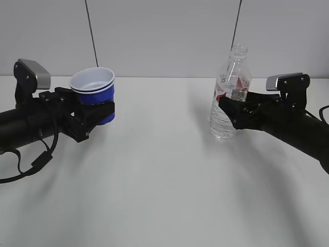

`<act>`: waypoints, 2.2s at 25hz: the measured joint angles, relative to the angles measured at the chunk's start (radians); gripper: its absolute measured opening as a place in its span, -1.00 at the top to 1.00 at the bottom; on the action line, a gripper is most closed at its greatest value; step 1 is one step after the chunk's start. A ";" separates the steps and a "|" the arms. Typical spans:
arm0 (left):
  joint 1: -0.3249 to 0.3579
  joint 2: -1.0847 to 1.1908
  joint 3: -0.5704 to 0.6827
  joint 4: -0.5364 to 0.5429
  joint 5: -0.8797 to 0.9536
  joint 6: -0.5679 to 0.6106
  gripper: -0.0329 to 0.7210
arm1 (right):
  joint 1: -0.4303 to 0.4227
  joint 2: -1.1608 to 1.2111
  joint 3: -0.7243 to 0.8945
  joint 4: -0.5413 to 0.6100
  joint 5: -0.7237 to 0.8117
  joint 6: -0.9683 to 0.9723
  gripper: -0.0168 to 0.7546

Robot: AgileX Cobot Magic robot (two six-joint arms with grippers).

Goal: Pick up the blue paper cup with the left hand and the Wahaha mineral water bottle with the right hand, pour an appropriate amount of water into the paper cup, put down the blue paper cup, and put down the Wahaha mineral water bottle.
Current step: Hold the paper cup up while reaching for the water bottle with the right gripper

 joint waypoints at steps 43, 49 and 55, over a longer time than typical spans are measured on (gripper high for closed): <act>0.000 0.000 0.000 0.000 0.000 0.000 -0.31 | 0.000 0.140 -0.100 0.000 -0.072 -0.071 -0.76; 0.000 0.000 0.000 0.000 0.000 0.000 -0.31 | 0.000 0.140 -0.130 -0.003 -0.068 -0.056 -0.72; 0.000 0.000 0.000 0.000 0.002 0.000 -0.31 | 0.000 0.140 -0.130 -0.019 -0.068 -0.055 -0.52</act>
